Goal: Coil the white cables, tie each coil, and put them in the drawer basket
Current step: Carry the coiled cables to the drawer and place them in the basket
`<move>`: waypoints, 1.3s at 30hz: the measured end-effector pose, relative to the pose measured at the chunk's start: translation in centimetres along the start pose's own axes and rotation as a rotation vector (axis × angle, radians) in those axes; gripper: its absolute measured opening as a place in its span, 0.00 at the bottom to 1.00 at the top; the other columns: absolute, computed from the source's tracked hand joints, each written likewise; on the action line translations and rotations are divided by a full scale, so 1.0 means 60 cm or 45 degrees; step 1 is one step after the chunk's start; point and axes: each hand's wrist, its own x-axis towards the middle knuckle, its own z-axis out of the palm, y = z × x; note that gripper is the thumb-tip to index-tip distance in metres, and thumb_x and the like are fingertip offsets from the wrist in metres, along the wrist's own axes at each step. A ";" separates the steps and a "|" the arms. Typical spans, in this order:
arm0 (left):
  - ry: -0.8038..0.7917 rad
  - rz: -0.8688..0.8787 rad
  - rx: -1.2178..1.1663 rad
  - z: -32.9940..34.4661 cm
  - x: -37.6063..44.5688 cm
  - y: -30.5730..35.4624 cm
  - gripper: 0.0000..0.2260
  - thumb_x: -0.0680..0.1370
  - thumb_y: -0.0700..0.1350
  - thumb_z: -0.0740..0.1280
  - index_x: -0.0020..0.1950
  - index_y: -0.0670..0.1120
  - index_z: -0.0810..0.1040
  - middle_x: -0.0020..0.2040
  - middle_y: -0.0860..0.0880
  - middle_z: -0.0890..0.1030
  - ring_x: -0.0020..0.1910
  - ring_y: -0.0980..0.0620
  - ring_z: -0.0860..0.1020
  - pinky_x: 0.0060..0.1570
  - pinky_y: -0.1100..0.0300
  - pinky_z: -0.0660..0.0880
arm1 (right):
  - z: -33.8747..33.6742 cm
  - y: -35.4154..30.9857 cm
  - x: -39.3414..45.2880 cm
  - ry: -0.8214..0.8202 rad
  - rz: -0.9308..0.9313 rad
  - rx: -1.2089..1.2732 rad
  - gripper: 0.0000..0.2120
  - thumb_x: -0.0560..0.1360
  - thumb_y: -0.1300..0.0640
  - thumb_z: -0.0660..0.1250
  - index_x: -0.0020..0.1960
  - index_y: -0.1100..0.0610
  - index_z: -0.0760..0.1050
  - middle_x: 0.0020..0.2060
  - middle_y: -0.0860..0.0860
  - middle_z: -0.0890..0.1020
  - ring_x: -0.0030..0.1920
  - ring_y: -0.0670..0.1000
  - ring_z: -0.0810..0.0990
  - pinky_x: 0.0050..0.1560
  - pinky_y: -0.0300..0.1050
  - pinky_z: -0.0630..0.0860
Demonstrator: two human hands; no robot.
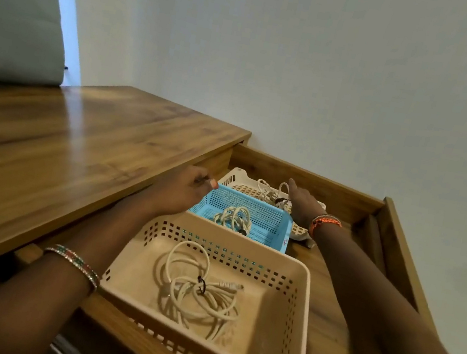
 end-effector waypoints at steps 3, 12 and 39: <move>-0.053 0.019 -0.012 0.005 -0.026 0.036 0.09 0.81 0.48 0.58 0.52 0.47 0.76 0.48 0.51 0.79 0.42 0.59 0.76 0.32 0.67 0.69 | -0.014 -0.001 -0.039 0.105 -0.018 -0.035 0.36 0.72 0.65 0.69 0.74 0.62 0.55 0.66 0.62 0.71 0.65 0.61 0.71 0.60 0.52 0.73; -0.056 0.068 -0.052 0.047 -0.149 0.149 0.10 0.80 0.49 0.61 0.57 0.46 0.77 0.56 0.49 0.79 0.47 0.57 0.76 0.39 0.62 0.73 | -0.088 -0.039 -0.207 0.237 -0.184 -0.279 0.15 0.72 0.64 0.63 0.58 0.59 0.75 0.56 0.56 0.77 0.57 0.57 0.75 0.55 0.51 0.72; 0.557 0.095 0.093 -0.003 -0.292 0.100 0.09 0.79 0.42 0.60 0.57 0.47 0.77 0.61 0.47 0.75 0.60 0.51 0.73 0.54 0.52 0.77 | -0.098 -0.102 -0.379 -0.020 0.513 1.216 0.19 0.75 0.47 0.65 0.56 0.60 0.66 0.54 0.59 0.74 0.47 0.59 0.78 0.26 0.44 0.77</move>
